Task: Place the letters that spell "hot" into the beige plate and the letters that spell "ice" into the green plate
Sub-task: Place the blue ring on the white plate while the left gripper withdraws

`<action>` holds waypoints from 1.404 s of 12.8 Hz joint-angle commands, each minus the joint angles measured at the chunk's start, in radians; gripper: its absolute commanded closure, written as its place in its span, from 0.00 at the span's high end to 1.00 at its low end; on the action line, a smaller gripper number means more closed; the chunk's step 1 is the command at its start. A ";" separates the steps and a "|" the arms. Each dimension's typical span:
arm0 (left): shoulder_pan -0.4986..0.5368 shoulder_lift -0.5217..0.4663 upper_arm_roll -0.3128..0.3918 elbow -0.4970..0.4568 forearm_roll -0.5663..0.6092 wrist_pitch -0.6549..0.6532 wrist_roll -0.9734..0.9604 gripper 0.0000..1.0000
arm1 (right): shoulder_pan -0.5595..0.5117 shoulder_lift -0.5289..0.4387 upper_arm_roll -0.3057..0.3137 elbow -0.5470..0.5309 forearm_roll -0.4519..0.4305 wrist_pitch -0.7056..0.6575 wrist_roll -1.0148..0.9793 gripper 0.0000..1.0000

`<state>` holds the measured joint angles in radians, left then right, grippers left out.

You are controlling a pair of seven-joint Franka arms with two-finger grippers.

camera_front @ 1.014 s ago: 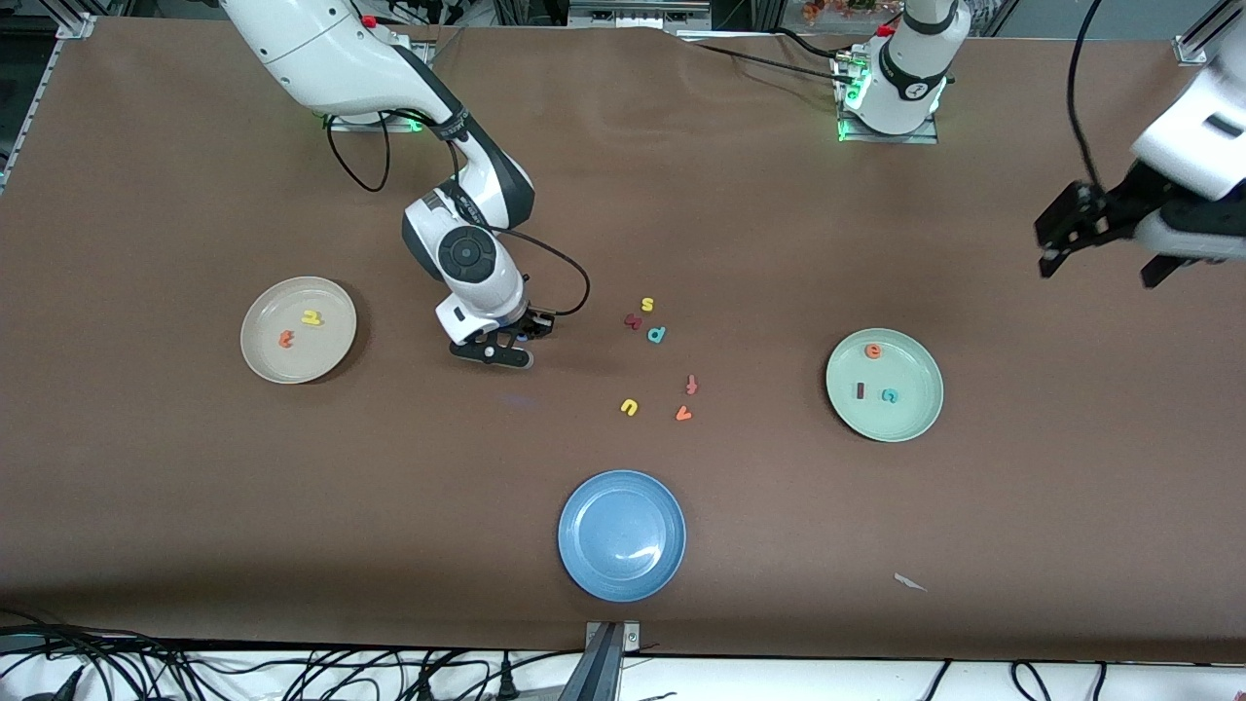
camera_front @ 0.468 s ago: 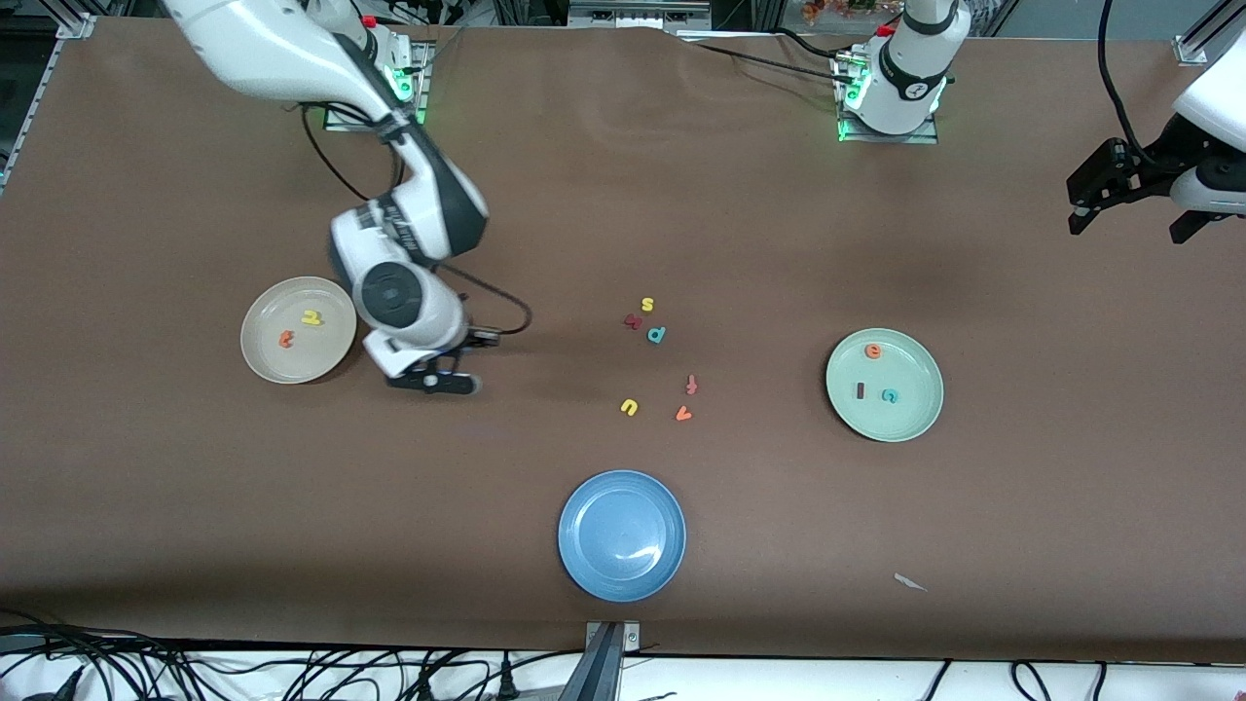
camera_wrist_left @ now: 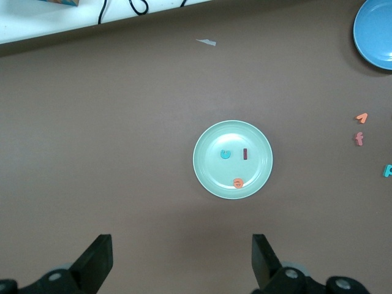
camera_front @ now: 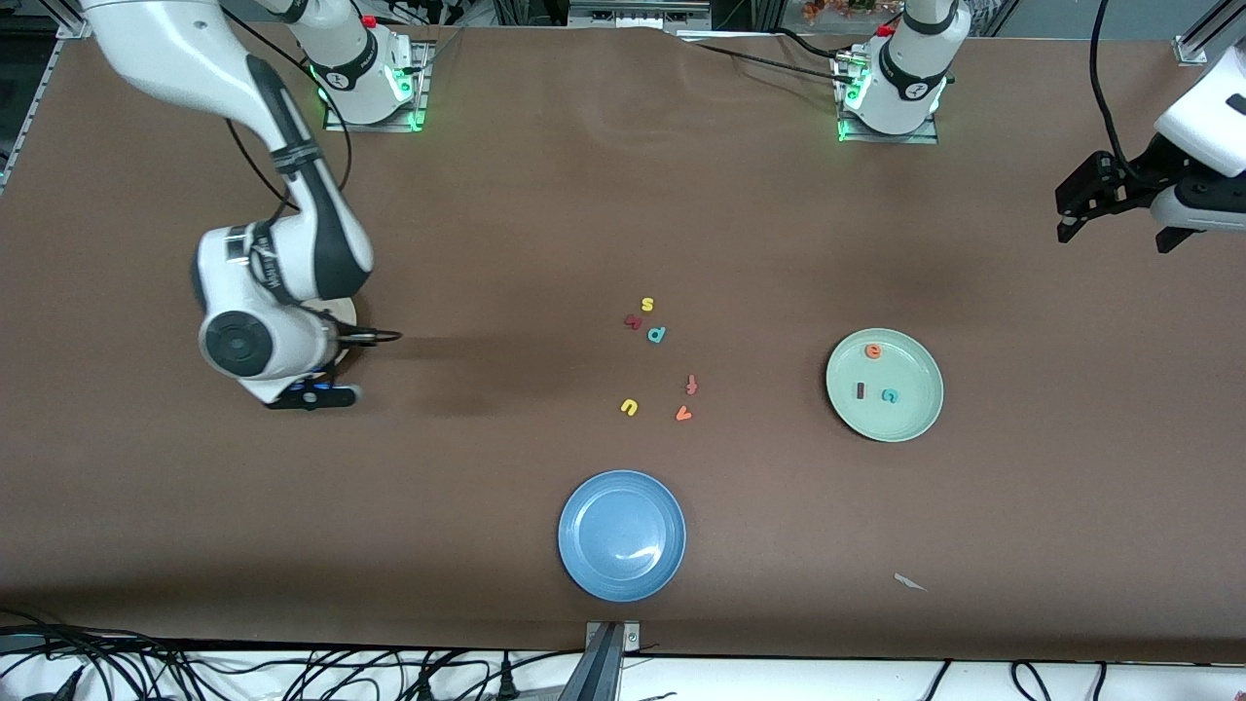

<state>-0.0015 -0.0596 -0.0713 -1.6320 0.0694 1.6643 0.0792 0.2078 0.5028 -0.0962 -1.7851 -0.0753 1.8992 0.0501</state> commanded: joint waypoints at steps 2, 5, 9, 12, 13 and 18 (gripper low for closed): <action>-0.008 0.001 -0.001 0.014 -0.031 -0.024 0.001 1.00 | -0.008 -0.018 -0.098 -0.095 0.019 0.009 -0.177 0.14; 0.005 0.003 0.007 0.017 -0.030 -0.028 0.001 1.00 | -0.047 -0.010 -0.106 -0.163 0.019 0.043 -0.225 0.14; 0.025 0.023 0.010 0.049 -0.046 -0.054 0.002 1.00 | -0.073 0.009 -0.105 -0.192 0.019 0.073 -0.260 0.25; 0.025 0.024 0.008 0.050 -0.046 -0.070 0.001 1.00 | -0.074 -0.004 -0.105 -0.180 0.022 0.061 -0.256 0.74; 0.026 0.023 0.008 0.050 -0.046 -0.075 0.001 1.00 | -0.074 -0.033 -0.102 -0.163 0.022 0.046 -0.247 0.76; 0.025 0.021 0.008 0.053 -0.046 -0.106 0.002 1.00 | -0.064 -0.194 -0.094 0.030 0.086 -0.155 -0.243 0.80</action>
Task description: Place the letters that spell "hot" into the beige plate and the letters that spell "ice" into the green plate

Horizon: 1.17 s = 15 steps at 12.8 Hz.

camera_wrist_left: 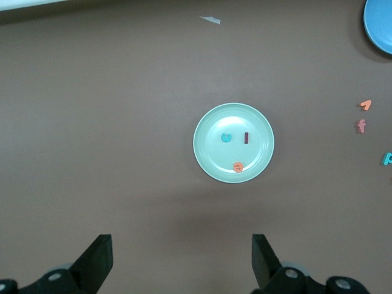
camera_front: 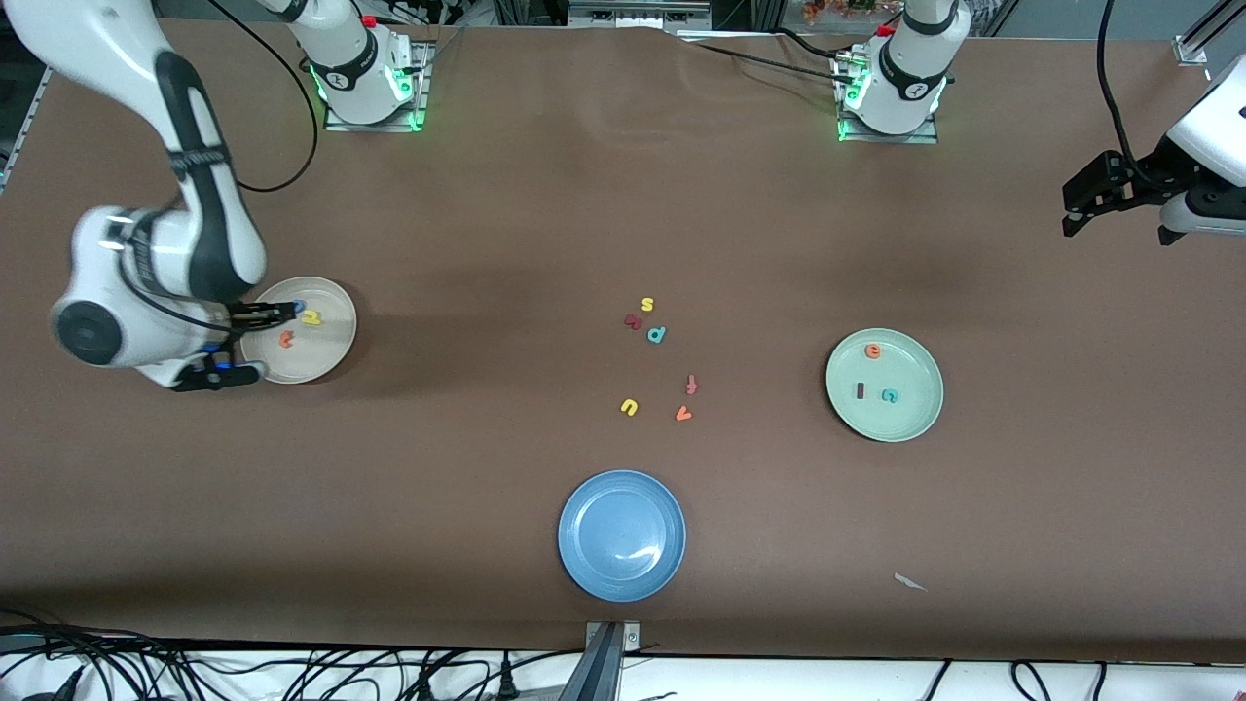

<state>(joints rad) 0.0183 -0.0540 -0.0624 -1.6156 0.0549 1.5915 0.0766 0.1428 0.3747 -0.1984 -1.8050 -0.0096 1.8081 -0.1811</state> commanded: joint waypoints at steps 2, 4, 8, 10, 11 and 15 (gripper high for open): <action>0.005 0.014 -0.001 0.037 -0.032 -0.038 0.003 1.00 | 0.001 -0.120 0.017 0.094 0.034 -0.078 -0.011 0.84; 0.005 0.013 -0.001 0.037 -0.032 -0.039 0.003 1.00 | 0.001 -0.155 0.019 0.142 0.034 -0.096 0.011 0.88; 0.005 0.013 -0.002 0.039 -0.032 -0.051 0.003 1.00 | -0.002 -0.158 0.014 0.282 0.031 -0.176 0.091 1.00; 0.006 0.014 -0.001 0.052 -0.032 -0.054 0.003 1.00 | -0.002 -0.157 0.013 0.285 0.022 -0.162 0.092 1.00; 0.006 0.014 0.001 0.052 -0.032 -0.054 0.003 1.00 | -0.003 -0.158 0.013 0.285 0.020 -0.164 0.094 1.00; 0.006 0.014 -0.001 0.054 -0.032 -0.062 0.003 1.00 | -0.096 -0.175 0.119 0.283 0.017 -0.167 0.146 0.99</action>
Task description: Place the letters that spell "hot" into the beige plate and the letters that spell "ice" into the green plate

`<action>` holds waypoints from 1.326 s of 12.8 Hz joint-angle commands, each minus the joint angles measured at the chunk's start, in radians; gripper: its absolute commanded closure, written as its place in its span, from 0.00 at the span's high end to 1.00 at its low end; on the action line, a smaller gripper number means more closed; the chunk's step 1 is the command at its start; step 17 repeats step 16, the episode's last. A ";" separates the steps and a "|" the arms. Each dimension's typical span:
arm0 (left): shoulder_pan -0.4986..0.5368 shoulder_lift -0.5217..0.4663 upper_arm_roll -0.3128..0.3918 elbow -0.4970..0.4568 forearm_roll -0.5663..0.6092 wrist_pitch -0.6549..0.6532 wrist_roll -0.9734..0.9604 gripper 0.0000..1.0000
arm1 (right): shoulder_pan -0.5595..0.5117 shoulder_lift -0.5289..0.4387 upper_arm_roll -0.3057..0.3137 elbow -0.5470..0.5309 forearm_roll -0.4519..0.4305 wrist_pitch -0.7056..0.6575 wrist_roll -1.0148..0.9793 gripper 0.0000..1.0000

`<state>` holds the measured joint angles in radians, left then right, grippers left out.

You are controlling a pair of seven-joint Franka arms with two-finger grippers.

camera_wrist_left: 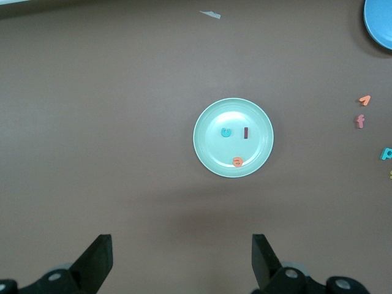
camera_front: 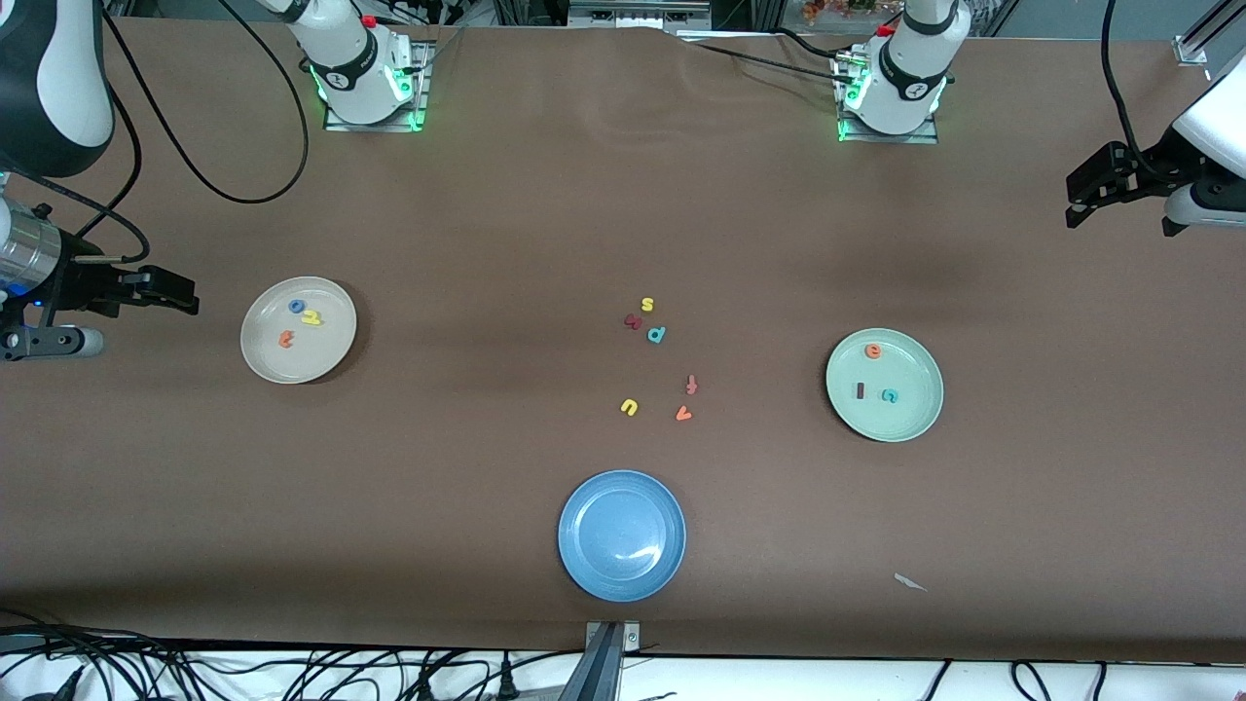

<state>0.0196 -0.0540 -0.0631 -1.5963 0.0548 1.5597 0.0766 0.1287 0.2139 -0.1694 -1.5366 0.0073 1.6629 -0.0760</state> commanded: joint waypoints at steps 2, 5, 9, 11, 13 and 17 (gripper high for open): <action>0.003 0.014 -0.001 0.035 -0.032 -0.032 0.003 1.00 | -0.194 -0.024 0.217 0.010 -0.001 -0.017 0.054 0.99; 0.003 0.014 -0.001 0.035 -0.032 -0.036 0.003 1.00 | -0.189 -0.019 0.219 0.015 -0.021 -0.011 0.051 0.99; 0.003 0.013 -0.003 0.035 -0.032 -0.062 0.006 1.00 | -0.176 -0.016 0.219 0.018 -0.033 -0.018 0.050 0.99; 0.003 0.013 -0.004 0.036 -0.032 -0.064 0.005 1.00 | -0.176 -0.016 0.219 0.018 -0.041 -0.020 0.051 0.99; 0.003 0.013 -0.004 0.036 -0.032 -0.063 0.005 1.00 | -0.178 -0.016 0.217 0.018 -0.044 -0.023 0.050 0.99; 0.003 0.013 -0.004 0.036 -0.033 -0.063 0.003 1.00 | -0.179 -0.008 0.214 0.018 -0.040 -0.018 0.051 1.00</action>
